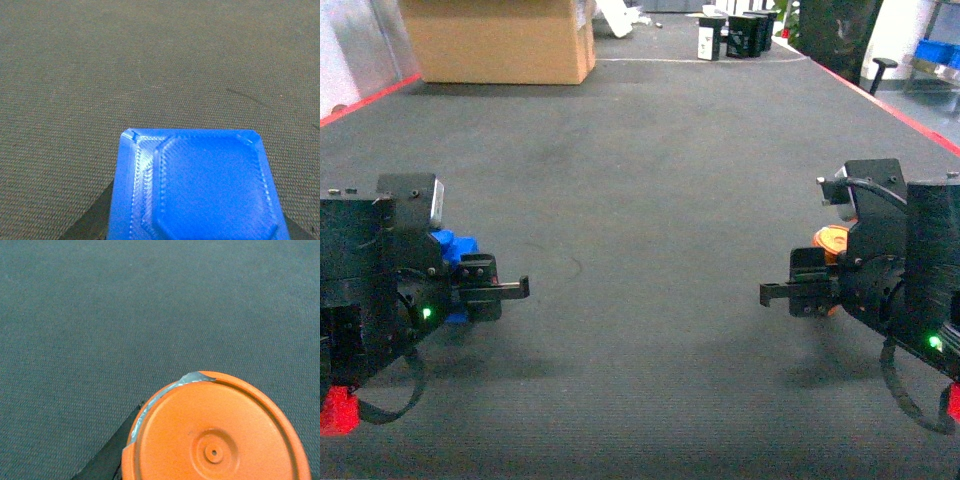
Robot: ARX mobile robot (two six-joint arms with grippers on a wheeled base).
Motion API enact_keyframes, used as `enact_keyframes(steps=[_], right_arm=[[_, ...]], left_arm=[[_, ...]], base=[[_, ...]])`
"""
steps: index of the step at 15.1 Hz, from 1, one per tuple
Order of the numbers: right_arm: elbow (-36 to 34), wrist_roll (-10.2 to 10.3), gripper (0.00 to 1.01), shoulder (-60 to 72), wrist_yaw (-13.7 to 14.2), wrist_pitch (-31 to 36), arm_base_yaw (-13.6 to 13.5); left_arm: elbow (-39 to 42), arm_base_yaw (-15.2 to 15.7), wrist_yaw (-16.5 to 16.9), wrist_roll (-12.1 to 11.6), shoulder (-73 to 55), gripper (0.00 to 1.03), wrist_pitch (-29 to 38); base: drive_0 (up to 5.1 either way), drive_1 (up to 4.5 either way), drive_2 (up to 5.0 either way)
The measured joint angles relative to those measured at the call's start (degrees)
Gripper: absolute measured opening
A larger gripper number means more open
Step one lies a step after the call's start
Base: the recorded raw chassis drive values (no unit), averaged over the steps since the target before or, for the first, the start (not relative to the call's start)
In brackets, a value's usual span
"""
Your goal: Sort blue parts and orange caps into right shelf containers
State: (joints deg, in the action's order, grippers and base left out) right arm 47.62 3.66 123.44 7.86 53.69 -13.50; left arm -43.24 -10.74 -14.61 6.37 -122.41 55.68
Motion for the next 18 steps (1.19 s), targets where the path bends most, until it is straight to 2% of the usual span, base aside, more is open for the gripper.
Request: enact_keyframes(steps=[3,5,7,9,11,13,14,15,16,18], right_arm=[[-7.19,0.85,0.44,-7.23,-0.9,3.63,1.6],[-13.29,0.83,0.43,-15.96,-1.36,6.01,3.52],[-21.42,0.83,0.43,-27.98,-2.12,4.24,4.94],[-28.96,1.22,0.43,-42.75,-2.91,-1.01,5.66],[-33.7,1.14,0.43,-60.81,-3.17,-10.03,6.29],[-35.65,0.76,0.43,-76.87,-2.73,-20.76,7.43],[-35.69,0.42,0.43,-85.33,-2.56,-26.73,7.54],[-35.69,-0.66,0.43,-93.2,-1.97,-32.61,7.37],[-35.69,-0.72,0.43,-99.03,-1.9,-36.98,7.06],[-35.63,-0.9,0.43,-105.09,0.17,-41.05,3.98]], left_arm=[[5.51,0.09,-2.84,1.14,5.09,0.42,3.21],[10.6,0.09,-4.2,0.61,12.76,0.42,6.78],[17.4,-0.28,-6.67,-0.61,26.01,0.42,5.84],[23.17,-1.64,-9.6,-1.75,41.42,0.42,0.85],[26.18,-1.92,-11.32,-1.64,57.83,0.42,-6.49],[28.11,-2.93,-13.27,-2.03,71.49,0.42,-15.82],[28.5,-4.5,-14.97,-2.82,79.08,0.42,-21.55],[28.52,-6.14,-16.57,-3.58,85.85,0.42,-26.36],[28.52,-7.72,-18.64,-3.82,93.13,0.42,-31.61],[28.59,-10.16,-21.46,-5.07,99.67,0.42,-35.3]], base=[[0.0,0.0,0.0],[0.0,0.0,0.0],[0.0,0.0,0.0],[0.0,0.0,0.0],[0.0,0.0,0.0],[0.0,0.0,0.0],[0.0,0.0,0.0],[0.0,0.0,0.0],[0.0,0.0,0.0],[0.0,0.0,0.0]])
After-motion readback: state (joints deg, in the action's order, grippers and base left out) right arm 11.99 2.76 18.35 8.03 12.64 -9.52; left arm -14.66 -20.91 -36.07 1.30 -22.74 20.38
